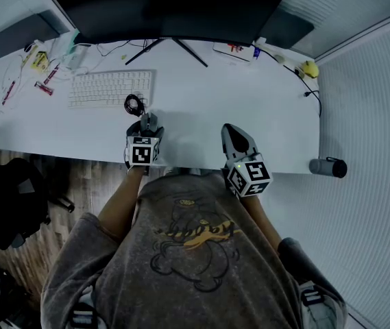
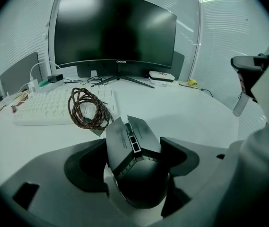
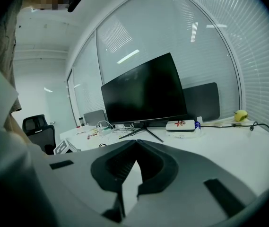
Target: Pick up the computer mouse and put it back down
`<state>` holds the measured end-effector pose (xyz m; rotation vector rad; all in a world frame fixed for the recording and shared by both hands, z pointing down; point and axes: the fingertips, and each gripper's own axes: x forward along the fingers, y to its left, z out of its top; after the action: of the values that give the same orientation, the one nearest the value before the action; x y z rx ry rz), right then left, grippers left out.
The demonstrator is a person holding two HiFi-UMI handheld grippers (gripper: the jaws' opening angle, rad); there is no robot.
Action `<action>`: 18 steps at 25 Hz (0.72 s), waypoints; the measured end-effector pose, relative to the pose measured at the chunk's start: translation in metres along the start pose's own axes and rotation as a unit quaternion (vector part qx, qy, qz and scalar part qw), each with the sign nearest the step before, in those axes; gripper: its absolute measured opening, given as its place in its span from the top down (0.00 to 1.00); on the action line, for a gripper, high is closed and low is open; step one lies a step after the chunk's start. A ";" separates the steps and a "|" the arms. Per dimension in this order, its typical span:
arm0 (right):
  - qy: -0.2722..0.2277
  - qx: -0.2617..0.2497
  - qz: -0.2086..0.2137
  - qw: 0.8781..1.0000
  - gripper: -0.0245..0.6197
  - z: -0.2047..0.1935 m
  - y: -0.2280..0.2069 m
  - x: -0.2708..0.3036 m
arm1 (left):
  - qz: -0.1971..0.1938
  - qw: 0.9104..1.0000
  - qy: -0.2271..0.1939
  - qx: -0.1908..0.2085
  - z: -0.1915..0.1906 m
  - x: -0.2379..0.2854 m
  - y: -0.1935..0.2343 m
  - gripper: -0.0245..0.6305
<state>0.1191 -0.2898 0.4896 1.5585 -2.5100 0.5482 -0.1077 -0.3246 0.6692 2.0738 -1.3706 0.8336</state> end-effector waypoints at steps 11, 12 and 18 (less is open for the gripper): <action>0.000 0.001 0.001 1.000 0.95 -0.001 -0.001 -0.004 | 0.007 1.000 -0.021 -0.006 0.011 -0.006 0.001 0.41; 0.000 0.001 0.002 1.000 0.95 -0.001 -0.001 -0.004 | 0.007 1.000 -0.027 -0.006 0.016 -0.009 0.001 0.41; -0.004 0.000 0.013 1.000 0.95 0.000 0.004 -0.002 | 0.008 0.996 -0.084 -0.003 0.056 -0.041 0.000 0.41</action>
<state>0.1165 -0.2865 0.4882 1.5330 -2.5401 0.5462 -0.1085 -0.3392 0.6017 2.1731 -1.4757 0.6738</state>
